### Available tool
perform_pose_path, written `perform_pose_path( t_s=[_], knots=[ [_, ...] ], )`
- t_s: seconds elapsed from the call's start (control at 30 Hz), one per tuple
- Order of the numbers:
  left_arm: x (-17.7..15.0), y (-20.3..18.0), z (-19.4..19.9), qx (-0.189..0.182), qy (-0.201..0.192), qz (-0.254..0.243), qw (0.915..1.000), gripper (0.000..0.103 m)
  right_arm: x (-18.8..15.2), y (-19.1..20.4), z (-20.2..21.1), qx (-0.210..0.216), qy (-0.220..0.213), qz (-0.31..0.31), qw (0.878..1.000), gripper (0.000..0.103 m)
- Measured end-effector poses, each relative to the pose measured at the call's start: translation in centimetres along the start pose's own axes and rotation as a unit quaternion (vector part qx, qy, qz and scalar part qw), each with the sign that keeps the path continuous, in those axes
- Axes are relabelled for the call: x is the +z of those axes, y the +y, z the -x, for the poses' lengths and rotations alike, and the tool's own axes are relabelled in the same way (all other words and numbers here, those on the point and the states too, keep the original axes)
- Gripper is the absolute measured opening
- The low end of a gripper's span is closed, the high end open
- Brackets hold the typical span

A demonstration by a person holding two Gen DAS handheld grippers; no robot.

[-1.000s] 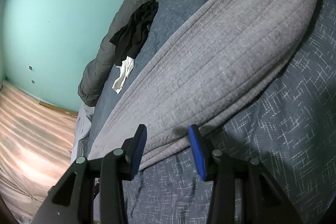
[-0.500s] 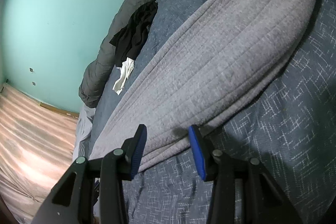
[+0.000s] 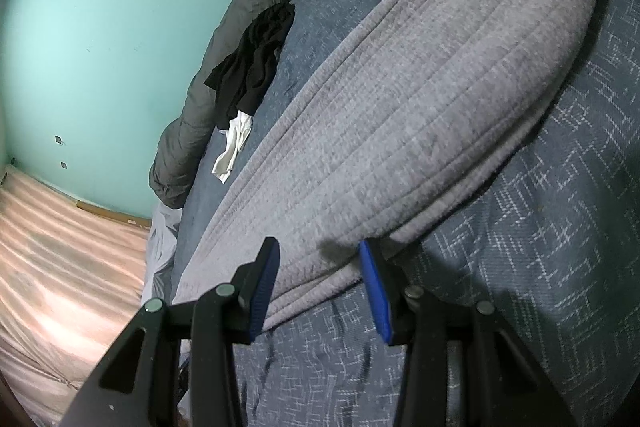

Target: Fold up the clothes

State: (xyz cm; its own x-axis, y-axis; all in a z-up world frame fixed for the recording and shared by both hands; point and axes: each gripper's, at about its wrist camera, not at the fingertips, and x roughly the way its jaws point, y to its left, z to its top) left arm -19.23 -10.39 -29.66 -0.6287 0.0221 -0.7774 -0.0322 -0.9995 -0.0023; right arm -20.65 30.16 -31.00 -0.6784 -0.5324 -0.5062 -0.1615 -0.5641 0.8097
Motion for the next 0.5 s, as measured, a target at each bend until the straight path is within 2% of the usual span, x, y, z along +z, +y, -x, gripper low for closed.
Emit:
perform_pose_path(
  t_s=[0.17, 0.37, 0.5],
  knots=[
    [-0.7, 0.6, -0.5, -0.017, 0.016, 0.019, 0.9995, 0.010, 0.0, 0.1, -0.1, 0.000, -0.001, 0.001, 1.000, 0.042],
    [0.4, -0.1, 2.7, -0.031, -0.012, 0.019, 0.9993, 0.011, 0.2, -0.3, 0.2, 0.002, -0.006, -0.009, 1.000, 0.042],
    [2.8, 0.8, 3.8, -0.031, -0.032, 0.036, 0.9984, 0.015, 0.5, -0.4, 0.4, 0.005, -0.009, -0.013, 1.000, 0.042]
  ],
)
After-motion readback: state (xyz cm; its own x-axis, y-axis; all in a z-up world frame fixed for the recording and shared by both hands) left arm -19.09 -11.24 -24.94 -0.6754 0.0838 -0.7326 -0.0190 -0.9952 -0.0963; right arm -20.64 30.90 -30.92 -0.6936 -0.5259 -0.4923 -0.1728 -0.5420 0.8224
